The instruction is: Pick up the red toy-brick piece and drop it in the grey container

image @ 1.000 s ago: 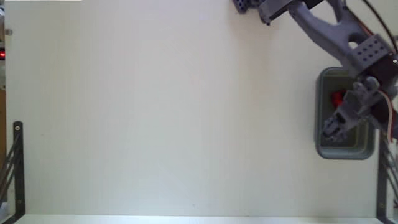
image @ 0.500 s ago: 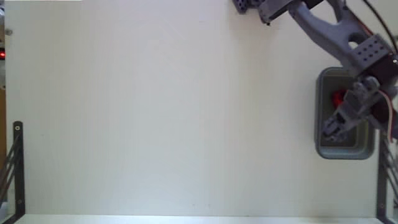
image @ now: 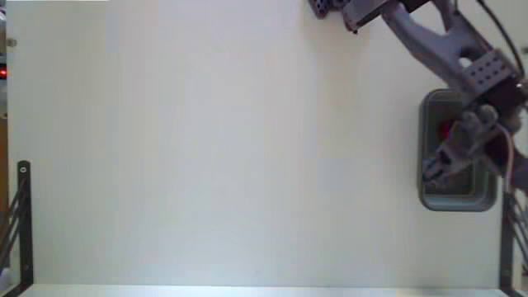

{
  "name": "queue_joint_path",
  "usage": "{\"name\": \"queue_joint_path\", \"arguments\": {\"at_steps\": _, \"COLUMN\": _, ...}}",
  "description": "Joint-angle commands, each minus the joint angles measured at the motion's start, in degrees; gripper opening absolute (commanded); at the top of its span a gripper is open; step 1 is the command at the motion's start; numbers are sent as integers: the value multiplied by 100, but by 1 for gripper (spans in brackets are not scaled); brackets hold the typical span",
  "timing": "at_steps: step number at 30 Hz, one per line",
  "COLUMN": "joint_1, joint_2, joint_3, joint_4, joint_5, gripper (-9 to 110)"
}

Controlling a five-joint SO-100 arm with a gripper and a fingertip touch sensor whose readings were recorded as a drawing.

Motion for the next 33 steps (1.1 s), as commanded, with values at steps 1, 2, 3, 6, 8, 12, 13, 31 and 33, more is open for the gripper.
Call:
{"name": "queue_joint_path", "arguments": {"at_steps": 1, "joint_1": 120, "joint_2": 639, "joint_3": 139, "joint_4": -71, "joint_5": 26, "gripper": 110}}
{"name": "queue_joint_path", "arguments": {"at_steps": 2, "joint_1": 152, "joint_2": 682, "joint_3": 181, "joint_4": -71, "joint_5": 26, "gripper": 110}}
{"name": "queue_joint_path", "arguments": {"at_steps": 3, "joint_1": 201, "joint_2": 746, "joint_3": 244, "joint_4": -71, "joint_5": 26, "gripper": 110}}
{"name": "queue_joint_path", "arguments": {"at_steps": 6, "joint_1": 340, "joint_2": 927, "joint_3": 425, "joint_4": -70, "joint_5": 26, "gripper": 110}}
{"name": "queue_joint_path", "arguments": {"at_steps": 8, "joint_1": 453, "joint_2": 1075, "joint_3": 572, "joint_4": -69, "joint_5": 26, "gripper": 110}}
{"name": "queue_joint_path", "arguments": {"at_steps": 12, "joint_1": 656, "joint_2": 1342, "joint_3": 836, "joint_4": -67, "joint_5": 26, "gripper": 110}}
{"name": "queue_joint_path", "arguments": {"at_steps": 13, "joint_1": 722, "joint_2": 1428, "joint_3": 921, "joint_4": -67, "joint_5": 26, "gripper": 110}}
{"name": "queue_joint_path", "arguments": {"at_steps": 31, "joint_1": 1831, "joint_2": 2882, "joint_3": 2365, "joint_4": -59, "joint_5": 26, "gripper": 110}}
{"name": "queue_joint_path", "arguments": {"at_steps": 33, "joint_1": 1948, "joint_2": 3034, "joint_3": 2516, "joint_4": -58, "joint_5": 26, "gripper": 110}}
